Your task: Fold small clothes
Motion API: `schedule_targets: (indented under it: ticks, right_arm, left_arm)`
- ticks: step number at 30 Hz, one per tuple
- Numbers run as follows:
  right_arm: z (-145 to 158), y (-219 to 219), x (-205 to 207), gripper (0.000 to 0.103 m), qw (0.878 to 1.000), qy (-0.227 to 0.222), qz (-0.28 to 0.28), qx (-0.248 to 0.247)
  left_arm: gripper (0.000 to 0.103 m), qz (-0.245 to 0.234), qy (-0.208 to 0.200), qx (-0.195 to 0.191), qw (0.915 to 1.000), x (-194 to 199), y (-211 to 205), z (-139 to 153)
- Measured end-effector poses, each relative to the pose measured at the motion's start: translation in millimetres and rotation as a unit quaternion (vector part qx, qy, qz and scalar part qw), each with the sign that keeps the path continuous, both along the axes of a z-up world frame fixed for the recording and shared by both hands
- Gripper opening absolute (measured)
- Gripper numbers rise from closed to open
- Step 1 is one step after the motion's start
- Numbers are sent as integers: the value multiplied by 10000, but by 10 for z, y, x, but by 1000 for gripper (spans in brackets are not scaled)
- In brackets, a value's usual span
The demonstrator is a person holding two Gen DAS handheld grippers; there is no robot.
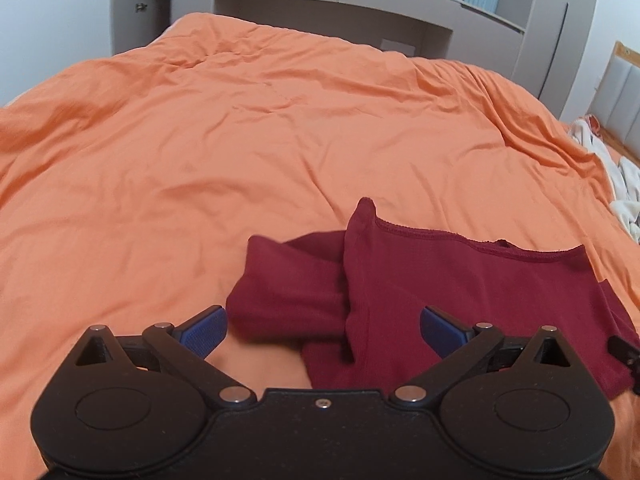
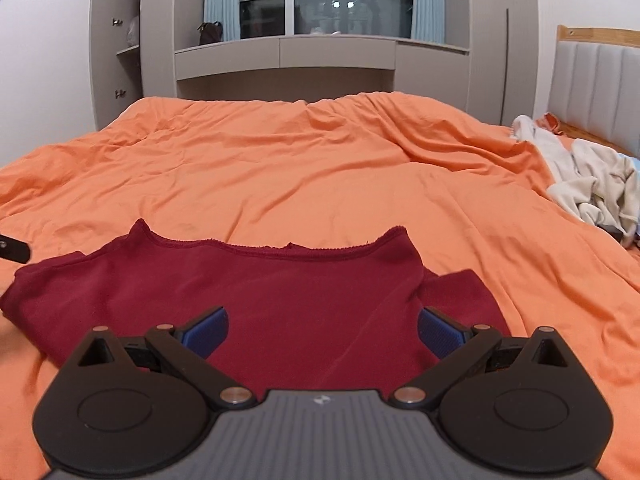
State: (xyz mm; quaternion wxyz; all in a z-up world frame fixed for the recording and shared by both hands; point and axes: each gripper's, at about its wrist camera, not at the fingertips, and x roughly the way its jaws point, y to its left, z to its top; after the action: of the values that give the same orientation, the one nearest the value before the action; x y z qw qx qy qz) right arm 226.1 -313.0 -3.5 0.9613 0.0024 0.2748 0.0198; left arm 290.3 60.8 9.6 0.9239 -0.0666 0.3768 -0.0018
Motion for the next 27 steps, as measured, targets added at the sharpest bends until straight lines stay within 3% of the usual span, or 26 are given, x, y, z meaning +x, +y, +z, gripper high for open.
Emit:
schedule_targets:
  ticks: [9,12,18,22,27]
  right_arm:
    - [-271,57,-77,103,9998,102,-105,-159]
    - [-258,-160,-54,103,9995,169,-163,227]
    - [-202,-802,-135,103,9916,116,-924,902]
    - [-188,-1060,-147,84,9892,200,-1193,829]
    - [-181,-1067,-158,69,9907,186,-871,1028]
  left_arm:
    - [102,-22,172,-606,9980,-183,-52,-263]
    - [102,14,167,-543,9984,-201,-95,-353]
    - [102,-56,99,-347,9993,-218,-145,-409]
    - [102,-8,101,-367,9993,-217,-144,-408]
    - [102,11,93,-409,9991,-227,-178,-391]
